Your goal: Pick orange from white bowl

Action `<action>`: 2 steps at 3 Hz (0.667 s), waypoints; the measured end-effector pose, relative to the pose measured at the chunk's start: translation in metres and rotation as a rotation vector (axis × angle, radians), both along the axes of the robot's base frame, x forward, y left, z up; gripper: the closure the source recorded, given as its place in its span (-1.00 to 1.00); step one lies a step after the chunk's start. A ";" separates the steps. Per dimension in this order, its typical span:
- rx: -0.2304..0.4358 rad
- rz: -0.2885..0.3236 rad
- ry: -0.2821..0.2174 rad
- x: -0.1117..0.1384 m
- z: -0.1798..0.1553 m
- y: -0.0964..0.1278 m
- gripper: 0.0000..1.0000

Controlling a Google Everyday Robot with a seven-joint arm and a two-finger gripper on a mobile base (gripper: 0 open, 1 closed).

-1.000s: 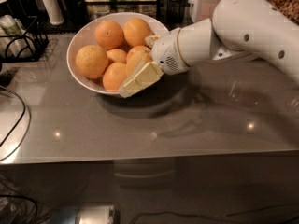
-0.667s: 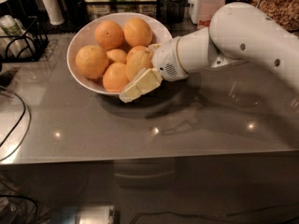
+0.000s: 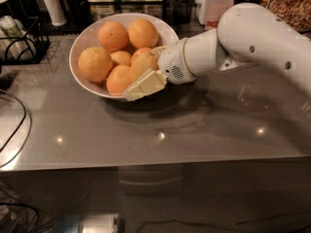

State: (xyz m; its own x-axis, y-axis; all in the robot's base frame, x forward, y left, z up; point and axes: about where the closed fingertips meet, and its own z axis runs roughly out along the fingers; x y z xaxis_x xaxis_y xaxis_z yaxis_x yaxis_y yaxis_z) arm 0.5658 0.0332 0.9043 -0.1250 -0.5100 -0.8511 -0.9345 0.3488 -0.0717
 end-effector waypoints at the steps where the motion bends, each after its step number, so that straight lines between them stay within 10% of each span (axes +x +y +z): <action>1: 0.000 0.000 0.000 0.000 0.000 0.000 -0.16; 2: 0.000 0.000 0.000 0.000 0.000 0.000 0.31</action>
Offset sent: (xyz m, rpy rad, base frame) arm 0.0000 0.0000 0.0000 0.0000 0.0000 0.0000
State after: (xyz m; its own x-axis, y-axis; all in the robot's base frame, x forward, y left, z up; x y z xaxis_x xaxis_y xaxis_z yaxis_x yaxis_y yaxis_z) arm 0.5658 0.0332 0.9043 -0.1251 -0.5099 -0.8511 -0.9345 0.3487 -0.0715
